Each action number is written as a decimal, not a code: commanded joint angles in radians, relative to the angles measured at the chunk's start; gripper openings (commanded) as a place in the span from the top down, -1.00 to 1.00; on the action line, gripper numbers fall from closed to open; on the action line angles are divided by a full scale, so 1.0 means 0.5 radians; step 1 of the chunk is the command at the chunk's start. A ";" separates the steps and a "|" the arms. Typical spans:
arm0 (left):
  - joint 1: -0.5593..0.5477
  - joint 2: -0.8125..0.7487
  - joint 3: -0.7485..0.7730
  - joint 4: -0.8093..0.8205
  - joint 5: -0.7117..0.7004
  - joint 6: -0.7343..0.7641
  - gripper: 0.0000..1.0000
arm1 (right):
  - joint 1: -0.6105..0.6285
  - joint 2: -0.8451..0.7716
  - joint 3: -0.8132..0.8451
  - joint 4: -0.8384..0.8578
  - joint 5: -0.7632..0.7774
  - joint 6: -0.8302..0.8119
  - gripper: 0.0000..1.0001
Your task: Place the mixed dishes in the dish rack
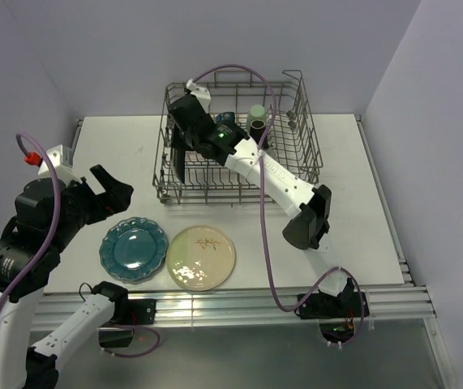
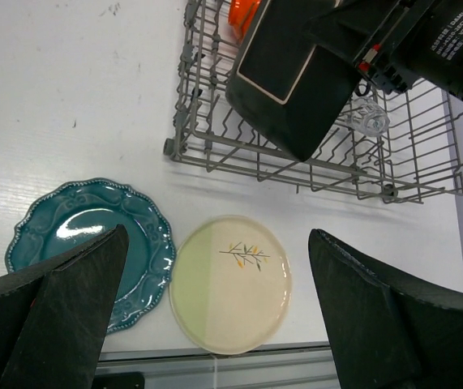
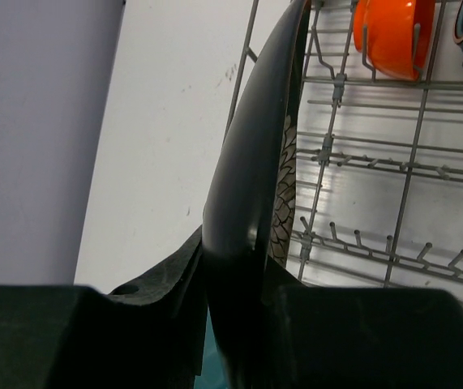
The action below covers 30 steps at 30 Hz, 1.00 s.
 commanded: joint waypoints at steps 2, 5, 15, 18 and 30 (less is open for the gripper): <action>0.003 0.014 -0.002 0.015 -0.071 0.100 -0.99 | -0.033 -0.005 0.158 0.399 0.025 0.022 1.00; 0.003 0.027 -0.006 0.015 -0.071 0.109 -0.98 | -0.033 0.038 0.133 0.466 -0.008 0.010 1.00; 0.003 0.045 -0.012 -0.025 -0.108 0.130 -0.99 | 0.034 0.136 0.075 0.518 0.093 -0.116 1.00; 0.003 0.045 -0.024 -0.022 -0.120 0.134 -0.99 | 0.056 0.118 0.014 0.521 0.145 -0.186 1.00; 0.003 0.085 -0.061 -0.037 -0.053 0.069 -0.99 | 0.111 0.160 -0.057 0.451 0.133 -0.275 0.68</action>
